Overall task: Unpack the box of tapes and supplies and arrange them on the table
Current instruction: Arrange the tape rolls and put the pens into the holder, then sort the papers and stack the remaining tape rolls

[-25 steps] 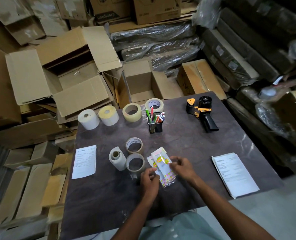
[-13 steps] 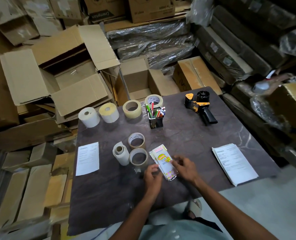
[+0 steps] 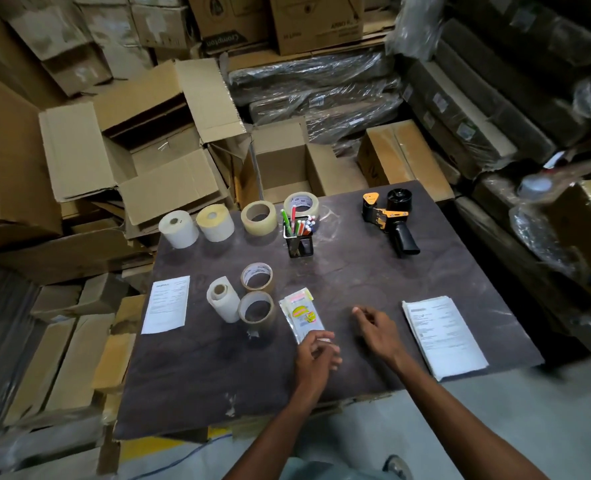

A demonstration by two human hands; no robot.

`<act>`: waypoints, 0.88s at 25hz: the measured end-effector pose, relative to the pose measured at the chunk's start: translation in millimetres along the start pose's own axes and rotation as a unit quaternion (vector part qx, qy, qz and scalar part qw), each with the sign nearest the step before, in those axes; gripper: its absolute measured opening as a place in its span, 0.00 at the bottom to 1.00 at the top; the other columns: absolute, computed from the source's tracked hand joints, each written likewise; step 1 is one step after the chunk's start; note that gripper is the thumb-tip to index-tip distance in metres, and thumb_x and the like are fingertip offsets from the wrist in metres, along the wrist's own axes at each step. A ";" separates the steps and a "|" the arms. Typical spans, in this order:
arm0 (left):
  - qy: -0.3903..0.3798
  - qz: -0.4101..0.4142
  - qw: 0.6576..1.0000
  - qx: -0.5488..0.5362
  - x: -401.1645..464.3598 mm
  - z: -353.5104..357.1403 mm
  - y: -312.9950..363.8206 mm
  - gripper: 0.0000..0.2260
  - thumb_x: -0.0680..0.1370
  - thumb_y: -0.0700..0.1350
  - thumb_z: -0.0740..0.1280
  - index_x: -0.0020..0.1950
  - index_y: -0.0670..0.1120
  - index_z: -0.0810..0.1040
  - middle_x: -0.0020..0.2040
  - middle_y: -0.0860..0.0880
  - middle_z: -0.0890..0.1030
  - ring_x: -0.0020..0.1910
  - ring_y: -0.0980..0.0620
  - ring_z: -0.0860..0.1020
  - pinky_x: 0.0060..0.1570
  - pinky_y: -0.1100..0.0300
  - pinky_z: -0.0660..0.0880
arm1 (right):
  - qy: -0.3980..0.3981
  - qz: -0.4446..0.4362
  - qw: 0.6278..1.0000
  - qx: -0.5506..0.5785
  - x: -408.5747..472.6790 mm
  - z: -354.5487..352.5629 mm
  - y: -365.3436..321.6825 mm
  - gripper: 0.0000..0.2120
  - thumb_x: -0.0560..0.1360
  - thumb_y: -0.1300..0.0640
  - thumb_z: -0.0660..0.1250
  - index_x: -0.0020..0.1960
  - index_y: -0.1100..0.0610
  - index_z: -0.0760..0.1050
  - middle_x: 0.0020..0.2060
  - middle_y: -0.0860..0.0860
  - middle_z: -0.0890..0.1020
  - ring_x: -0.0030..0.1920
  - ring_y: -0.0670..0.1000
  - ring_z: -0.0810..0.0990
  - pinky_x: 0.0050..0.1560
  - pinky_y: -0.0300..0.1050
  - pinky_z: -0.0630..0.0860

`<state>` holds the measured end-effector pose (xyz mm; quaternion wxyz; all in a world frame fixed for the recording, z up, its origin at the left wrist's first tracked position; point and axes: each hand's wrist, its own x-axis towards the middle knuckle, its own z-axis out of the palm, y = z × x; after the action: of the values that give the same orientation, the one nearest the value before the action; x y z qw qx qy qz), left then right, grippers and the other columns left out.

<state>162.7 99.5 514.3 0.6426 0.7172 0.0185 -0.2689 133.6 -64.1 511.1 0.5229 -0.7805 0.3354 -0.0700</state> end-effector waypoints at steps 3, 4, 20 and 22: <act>0.002 0.001 1.000 0.010 -10.1 37.2 -4.6 0.10 0.77 0.29 0.62 0.51 0.42 0.77 0.38 0.43 0.81 0.28 0.53 0.78 0.29 0.62 0.75 | -0.011 -0.013 1.000 0.012 -1.5 -34.2 13.3 0.18 0.82 0.45 0.62 0.39 0.54 0.79 0.34 0.48 0.82 0.38 0.46 0.79 0.39 0.43 0.73; 0.000 -0.001 1.000 0.018 -12.0 49.5 -5.8 0.10 0.78 0.29 0.62 0.51 0.43 0.77 0.39 0.43 0.81 0.28 0.54 0.78 0.29 0.63 0.75 | -0.012 -0.012 1.000 0.019 -1.9 -45.7 17.6 0.17 0.82 0.45 0.62 0.41 0.53 0.80 0.35 0.48 0.83 0.39 0.45 0.80 0.39 0.41 0.73; -0.061 -0.047 0.983 0.164 -15.9 191.3 -6.6 0.30 0.76 0.35 0.67 0.77 0.46 0.63 0.70 0.46 0.73 0.59 0.53 0.74 0.58 0.61 0.75 | 0.024 0.061 0.985 -0.161 13.4 -165.7 104.1 0.32 0.71 0.47 0.70 0.71 0.57 0.69 0.65 0.59 0.77 0.67 0.61 0.71 0.69 0.54 0.63; -0.073 -0.029 0.982 0.169 -17.5 201.9 -4.1 0.30 0.75 0.34 0.67 0.75 0.47 0.65 0.69 0.48 0.75 0.58 0.54 0.75 0.56 0.61 0.75 | -0.008 0.091 0.982 -0.168 13.4 -164.4 110.0 0.40 0.72 0.50 0.72 0.77 0.58 0.58 0.72 0.60 0.70 0.72 0.63 0.66 0.73 0.57 0.61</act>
<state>73.2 -82.3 511.7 0.5037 0.7930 -0.0535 -0.3386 18.8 -223.7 485.8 0.3914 -0.8239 0.4077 0.0415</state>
